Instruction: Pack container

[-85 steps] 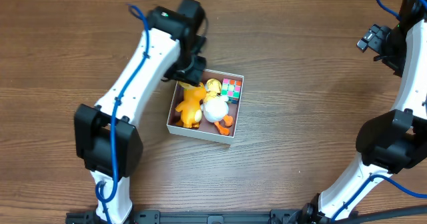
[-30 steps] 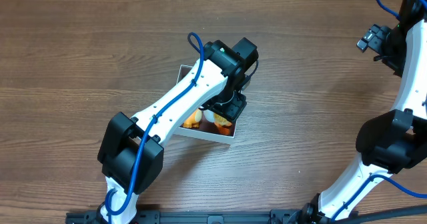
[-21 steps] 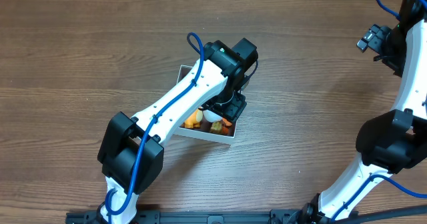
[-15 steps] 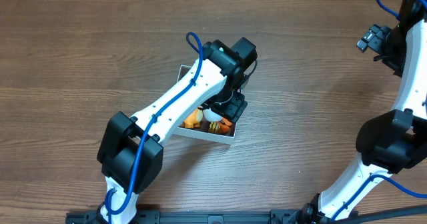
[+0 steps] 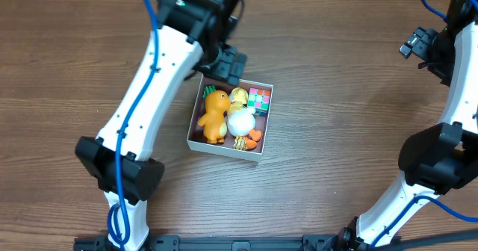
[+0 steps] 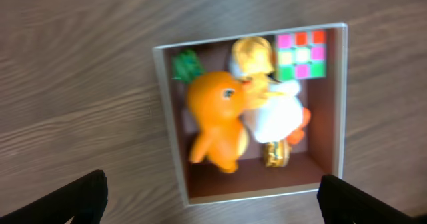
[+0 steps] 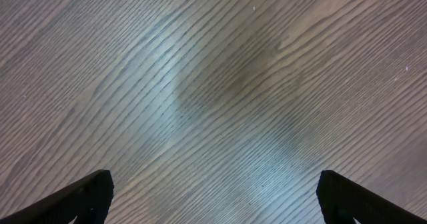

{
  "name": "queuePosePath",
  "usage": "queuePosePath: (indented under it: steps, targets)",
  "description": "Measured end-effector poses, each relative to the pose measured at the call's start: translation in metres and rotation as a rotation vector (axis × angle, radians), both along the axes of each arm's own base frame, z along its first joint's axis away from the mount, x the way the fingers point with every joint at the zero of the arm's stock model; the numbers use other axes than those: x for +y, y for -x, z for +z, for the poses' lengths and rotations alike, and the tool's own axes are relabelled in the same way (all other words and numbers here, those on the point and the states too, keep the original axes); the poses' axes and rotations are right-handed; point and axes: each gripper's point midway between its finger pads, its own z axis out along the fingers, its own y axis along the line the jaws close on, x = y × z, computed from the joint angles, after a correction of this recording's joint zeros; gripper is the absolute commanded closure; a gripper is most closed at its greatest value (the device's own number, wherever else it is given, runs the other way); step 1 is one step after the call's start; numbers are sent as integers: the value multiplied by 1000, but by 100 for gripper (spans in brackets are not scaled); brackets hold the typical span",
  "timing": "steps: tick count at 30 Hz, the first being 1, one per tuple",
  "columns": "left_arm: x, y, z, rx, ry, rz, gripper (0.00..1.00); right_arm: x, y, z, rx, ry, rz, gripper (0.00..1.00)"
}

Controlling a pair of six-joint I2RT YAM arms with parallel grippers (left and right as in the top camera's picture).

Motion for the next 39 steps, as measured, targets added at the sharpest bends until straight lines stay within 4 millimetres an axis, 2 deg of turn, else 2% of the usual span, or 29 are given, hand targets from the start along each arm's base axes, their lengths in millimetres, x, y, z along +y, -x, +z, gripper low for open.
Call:
queuePosePath:
  steps: [2, 6, 10, 13, 17, 21, 24, 29, 32, 35, 39]
  targets:
    - [12, 0, 4, -2, -26, 24, 0, 0, 0, 0, 0, 0, 0, 0]
    - [24, -1, 13, -31, -45, 51, 0, 0, 0, 0, 0, 0, 0, 1]
    - [31, 5, 34, -88, -31, 68, 0, 0, 0, 0, 1, 0, 0, 0]
    - [37, 17, 63, -160, -1, 80, 0, 0, 0, 0, 1, 0, 0, 0]
    - [49, 43, 107, -274, 60, 105, 0, 0, 0, 0, 1, 0, 0, 0]
    - [62, 72, 129, -327, 90, 115, 0, 0, 0, 0, 0, 0, 0, 0]
    - [69, 90, 128, -324, 92, 118, 0, 0, 0, 0, 0, 0, 0, 0]
    - [69, 122, 99, -233, 72, 101, 0, 0, 0, 0, 0, 1, 0, 0]
    - [73, 147, 82, -181, 72, 119, 0, 0, 0, 0, 0, 0, 0, 0]
    - [80, 170, 75, -171, 88, 146, 0, 0, 0, 0, 0, 0, 0, 0]
    - [95, 198, 77, -204, 141, 222, 0, 0, 0, 0, 0, 0, 0, 0]
